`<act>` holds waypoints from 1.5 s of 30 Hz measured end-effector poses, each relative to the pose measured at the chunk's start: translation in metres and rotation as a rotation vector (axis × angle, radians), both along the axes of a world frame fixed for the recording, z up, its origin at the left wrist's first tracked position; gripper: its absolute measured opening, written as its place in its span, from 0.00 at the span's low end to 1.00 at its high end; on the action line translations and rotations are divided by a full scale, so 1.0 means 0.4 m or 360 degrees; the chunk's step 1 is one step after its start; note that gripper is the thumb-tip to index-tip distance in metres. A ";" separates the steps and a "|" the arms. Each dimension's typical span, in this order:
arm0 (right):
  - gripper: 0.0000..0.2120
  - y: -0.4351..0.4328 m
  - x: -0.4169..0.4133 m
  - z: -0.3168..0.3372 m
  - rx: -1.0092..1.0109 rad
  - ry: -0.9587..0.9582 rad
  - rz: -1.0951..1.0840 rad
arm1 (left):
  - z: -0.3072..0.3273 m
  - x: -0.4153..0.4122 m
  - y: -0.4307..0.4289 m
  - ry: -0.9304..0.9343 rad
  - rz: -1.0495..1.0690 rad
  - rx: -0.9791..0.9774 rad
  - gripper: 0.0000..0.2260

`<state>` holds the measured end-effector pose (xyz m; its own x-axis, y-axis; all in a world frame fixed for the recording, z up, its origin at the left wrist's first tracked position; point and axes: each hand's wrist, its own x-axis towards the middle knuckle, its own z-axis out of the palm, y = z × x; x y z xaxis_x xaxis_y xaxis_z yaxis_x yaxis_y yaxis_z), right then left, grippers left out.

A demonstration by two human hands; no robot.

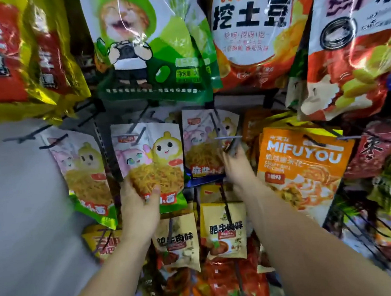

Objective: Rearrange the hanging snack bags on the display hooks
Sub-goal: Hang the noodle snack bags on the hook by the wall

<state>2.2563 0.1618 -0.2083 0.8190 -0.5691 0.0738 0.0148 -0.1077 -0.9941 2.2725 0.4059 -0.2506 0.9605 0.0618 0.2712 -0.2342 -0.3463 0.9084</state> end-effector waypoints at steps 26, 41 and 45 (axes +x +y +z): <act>0.11 0.055 0.023 0.002 -0.0068 -0.0167 -0.0179 | 0.012 0.075 -0.025 0.0078 0.0144 -0.0512 0.07; 0.19 0.169 -0.185 0.023 -0.0258 -0.0269 -0.0399 | 0.092 -0.015 0.021 -0.0033 -0.0074 -0.0821 0.09; 0.22 0.186 -0.252 0.046 -0.0297 -0.0313 -0.0378 | 0.104 -0.049 0.053 -0.0054 -0.0113 -0.0818 0.12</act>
<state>2.1556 0.2364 -0.1898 0.6255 -0.7035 0.3375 0.1564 -0.3107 -0.9375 2.2527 0.4271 -0.2091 0.9584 0.1304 0.2540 -0.2732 0.1604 0.9485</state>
